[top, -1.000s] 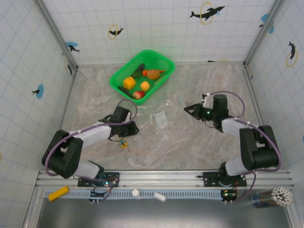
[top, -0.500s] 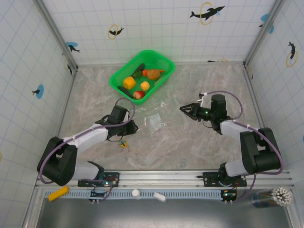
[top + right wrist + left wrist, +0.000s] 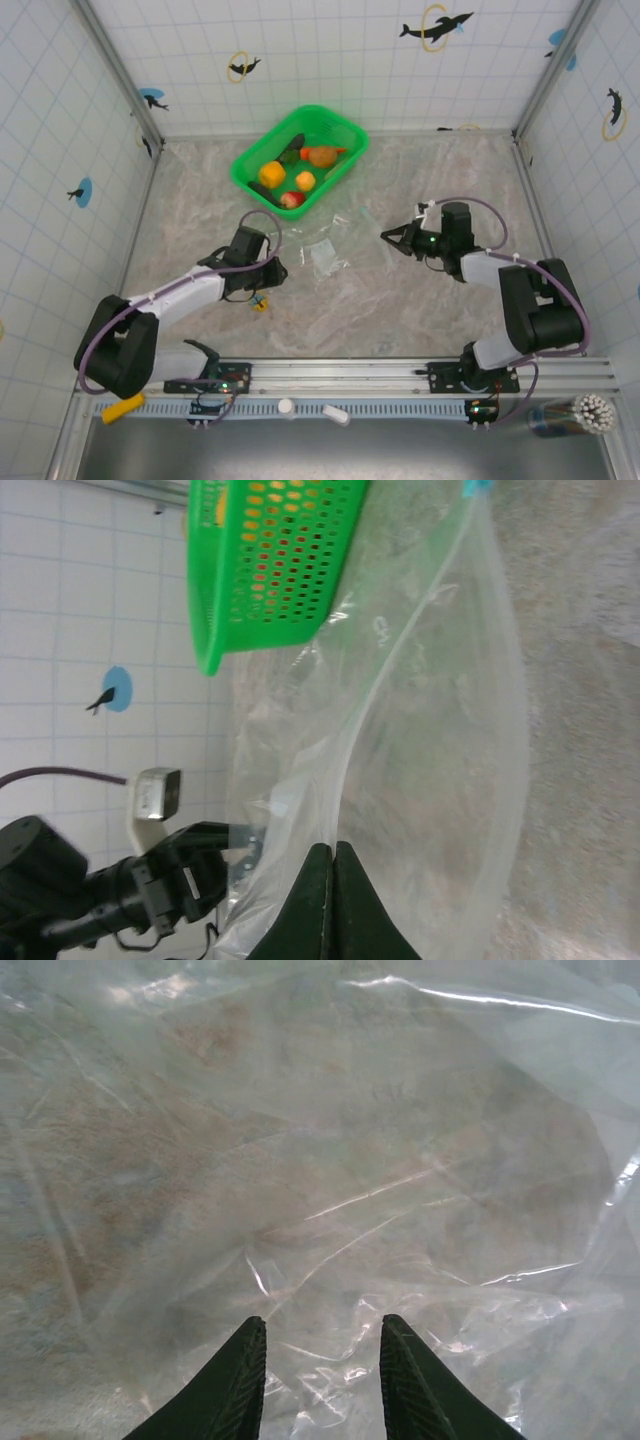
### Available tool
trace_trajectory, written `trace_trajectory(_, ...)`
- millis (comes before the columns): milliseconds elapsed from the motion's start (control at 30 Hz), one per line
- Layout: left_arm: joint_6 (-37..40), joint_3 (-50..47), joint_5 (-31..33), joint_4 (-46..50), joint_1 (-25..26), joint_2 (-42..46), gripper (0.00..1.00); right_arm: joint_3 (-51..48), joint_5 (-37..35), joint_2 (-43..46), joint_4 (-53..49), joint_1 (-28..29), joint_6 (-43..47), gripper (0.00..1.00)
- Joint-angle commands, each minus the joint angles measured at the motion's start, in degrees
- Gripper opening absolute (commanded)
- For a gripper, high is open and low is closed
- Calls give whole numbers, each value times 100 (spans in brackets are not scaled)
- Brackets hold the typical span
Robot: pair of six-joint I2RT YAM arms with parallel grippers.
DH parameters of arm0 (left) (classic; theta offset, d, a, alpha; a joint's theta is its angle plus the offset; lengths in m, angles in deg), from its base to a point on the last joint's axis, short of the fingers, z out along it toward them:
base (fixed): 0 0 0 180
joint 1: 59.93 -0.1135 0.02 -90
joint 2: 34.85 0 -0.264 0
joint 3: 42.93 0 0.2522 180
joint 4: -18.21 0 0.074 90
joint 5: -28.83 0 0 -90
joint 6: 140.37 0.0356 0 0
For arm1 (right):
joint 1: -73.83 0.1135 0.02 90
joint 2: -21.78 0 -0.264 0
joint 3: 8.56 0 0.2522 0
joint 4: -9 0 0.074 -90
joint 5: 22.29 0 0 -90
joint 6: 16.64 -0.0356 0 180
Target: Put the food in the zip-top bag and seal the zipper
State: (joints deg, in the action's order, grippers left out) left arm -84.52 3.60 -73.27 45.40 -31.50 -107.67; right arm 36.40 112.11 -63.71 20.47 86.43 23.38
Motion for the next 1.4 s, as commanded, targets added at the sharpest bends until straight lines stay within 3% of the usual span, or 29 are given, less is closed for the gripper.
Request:
trace_trajectory(0, 219, 454, 355, 530, -42, 366, 40, 523, -594, 499, -1099, 23, 829, 0)
trace_trajectory(100, 421, 1008, 631, 976, -47, 659, 49, 1348, -1489, 870, -2600, 129, 1797, 0)
trace_trajectory(233, 508, 2030, 796, 1363, -40, 767, 51, 3362, -3370, 964, -4460, 614, 3156, 0)
trace_trajectory(367, 346, 2901, 577, 1483, -40, 646, 52, 5700, -4351, 478, -5636, 1028, 3959, 0)
trace_trajectory(500, 241, 3552, 419, 1572, -42, 485, 52, 8126, -4713, -417, -6795, 1627, 4589, 0)
trace_trajectory(567, 250, 3781, 469, 1650, -46, 446, 52, 8558, -4906, -577, -6979, 2088, 4874, 0)
trace_trajectory(667, 247, 3979, 487, 1748, -47, 459, 53, 7790, -5227, -297, -6738, 2852, 5122, 0)
trace_trajectory(867, 172, 3755, 342, 1778, -48, 641, 56, 4705, -6006, 610, -5517, 4225, 5230, 2)
trace_trajectory(967, 68, 3335, 161, 1620, -47, 858, 56, 3323, -6133, 1012, -4802, 4653, 5024, 2)
trace_trajectory(1133, -175, 2435, -161, 1282, -44, 1251, 53, 2128, -6104, 1457, -3964, 4704, 4563, 2)
trace_trajectory(1367, -1258, 1256, -596, 590, -39, 1898, 53, 1926, -6428, 1531, -3718, 4622, 4435, 2)
